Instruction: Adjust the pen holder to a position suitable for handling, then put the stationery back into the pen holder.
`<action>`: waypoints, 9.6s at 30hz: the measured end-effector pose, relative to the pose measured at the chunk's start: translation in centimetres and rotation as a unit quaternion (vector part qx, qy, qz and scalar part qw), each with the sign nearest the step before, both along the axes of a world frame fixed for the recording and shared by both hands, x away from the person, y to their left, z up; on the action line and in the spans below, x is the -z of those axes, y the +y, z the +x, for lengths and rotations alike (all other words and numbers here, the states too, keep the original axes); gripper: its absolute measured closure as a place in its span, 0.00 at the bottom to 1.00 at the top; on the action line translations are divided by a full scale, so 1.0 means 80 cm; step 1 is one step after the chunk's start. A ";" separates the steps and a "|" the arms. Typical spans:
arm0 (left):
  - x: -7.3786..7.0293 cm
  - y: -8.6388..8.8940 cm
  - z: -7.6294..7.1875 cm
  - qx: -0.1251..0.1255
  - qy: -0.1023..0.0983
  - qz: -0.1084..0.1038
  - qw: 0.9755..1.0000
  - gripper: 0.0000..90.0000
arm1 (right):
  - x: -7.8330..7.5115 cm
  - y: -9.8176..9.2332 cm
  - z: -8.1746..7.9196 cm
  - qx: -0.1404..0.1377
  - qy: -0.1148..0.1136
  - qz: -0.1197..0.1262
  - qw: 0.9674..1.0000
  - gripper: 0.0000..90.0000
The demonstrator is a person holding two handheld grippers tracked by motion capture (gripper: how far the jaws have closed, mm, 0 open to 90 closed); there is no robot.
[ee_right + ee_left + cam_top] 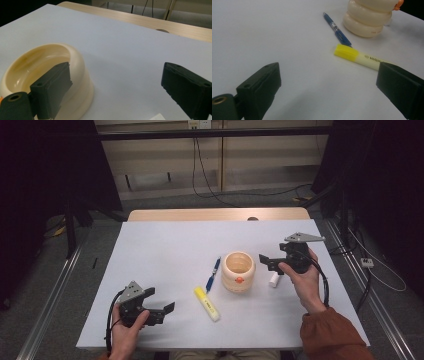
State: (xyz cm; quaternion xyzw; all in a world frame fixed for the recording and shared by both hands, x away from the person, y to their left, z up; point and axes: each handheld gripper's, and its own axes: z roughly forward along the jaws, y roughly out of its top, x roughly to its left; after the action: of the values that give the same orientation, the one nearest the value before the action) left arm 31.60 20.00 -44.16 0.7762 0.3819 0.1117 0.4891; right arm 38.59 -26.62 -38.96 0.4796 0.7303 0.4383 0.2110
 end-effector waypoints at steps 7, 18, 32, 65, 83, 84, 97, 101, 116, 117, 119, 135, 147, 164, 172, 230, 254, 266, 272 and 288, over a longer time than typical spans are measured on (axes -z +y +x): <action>0.001 0.001 0.001 -0.001 0.000 -0.001 1.000 0.06 | 0.004 -0.007 -0.004 0.007 0.009 -0.012 1.000 0.10; -0.002 0.004 0.000 0.000 -0.002 -0.003 1.000 0.06 | 0.024 -0.010 -0.005 0.047 0.053 -0.023 0.997 0.09; 0.000 -0.001 0.001 0.006 0.002 0.001 1.000 0.06 | 0.035 0.008 -0.009 0.110 0.134 -0.086 0.981 0.19; 0.000 -0.002 0.002 0.010 0.006 0.002 1.000 0.06 | 0.061 0.029 -0.008 0.199 0.266 -0.091 0.939 0.56; 0.000 0.004 0.005 -0.001 0.020 -0.017 1.000 0.06 | 0.058 0.005 -0.009 0.181 0.237 -0.084 0.951 0.76; -0.002 0.005 0.005 -0.004 0.017 -0.020 1.000 0.06 | 0.058 0.003 -0.008 0.176 0.239 -0.079 0.952 0.76; 0.000 0.003 0.005 -0.005 0.009 -0.009 1.000 0.06 | 0.042 -0.008 -0.015 0.135 0.221 -0.070 0.963 0.76; 0.000 0.003 0.005 -0.003 0.011 -0.004 1.000 0.06 | 0.037 -0.011 -0.017 0.127 0.214 -0.067 0.966 0.76; -0.001 0.001 0.002 0.001 -0.002 0.010 1.000 0.06 | 0.020 -0.031 -0.049 0.070 0.179 -0.051 0.980 0.76; -0.001 0.001 0.002 0.004 -0.003 0.010 1.000 0.06 | 0.020 -0.032 -0.052 0.063 0.178 -0.049 0.981 0.76; -0.002 0.000 0.001 0.008 -0.008 0.012 1.000 0.07 | 0.021 -0.034 -0.060 0.051 0.175 -0.050 0.982 0.76; -0.006 -0.005 -0.001 0.027 -0.035 0.019 0.999 0.07 | 0.021 -0.040 -0.117 -0.014 0.178 -0.049 0.983 0.76; -0.007 -0.018 -0.003 0.052 -0.063 0.031 0.996 0.06 | 0.027 -0.011 -0.136 -0.109 0.201 -0.052 0.972 0.76; -0.013 -0.048 -0.015 0.118 -0.122 0.086 0.982 0.05 | 0.029 0.038 -0.128 -0.192 0.196 -0.065 0.959 0.76; -0.014 -0.083 -0.014 0.174 -0.144 0.119 0.967 0.06 | 0.021 0.050 -0.125 -0.204 0.182 -0.066 0.960 0.76; -0.008 -0.149 -0.035 0.179 -0.363 0.354 0.843 0.27 | -0.006 0.160 -0.083 -0.255 0.202 -0.044 0.944 0.76; 0.013 -0.165 -0.053 0.209 -0.437 0.395 0.781 0.67 | 0.016 0.184 -0.074 -0.237 0.226 -0.029 0.944 0.76; 0.017 -0.168 -0.058 0.222 -0.435 0.406 0.772 0.78 | 0.016 0.174 -0.074 -0.230 0.216 0.002 0.949 0.75; 0.013 -0.166 -0.056 0.219 -0.420 0.387 0.791 0.78 | 0.016 0.170 -0.079 -0.235 0.192 0.008 0.953 0.74; -0.003 -0.138 -0.029 0.165 -0.319 0.281 0.890 0.78 | 0.022 0.131 -0.111 -0.191 0.088 -0.016 0.977 0.29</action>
State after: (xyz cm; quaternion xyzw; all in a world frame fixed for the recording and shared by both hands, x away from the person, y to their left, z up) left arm 29.26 8.97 -43.89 0.8560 0.0242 0.3733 0.3569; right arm 29.69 -16.12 -40.68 0.3645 0.8310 0.4150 0.0658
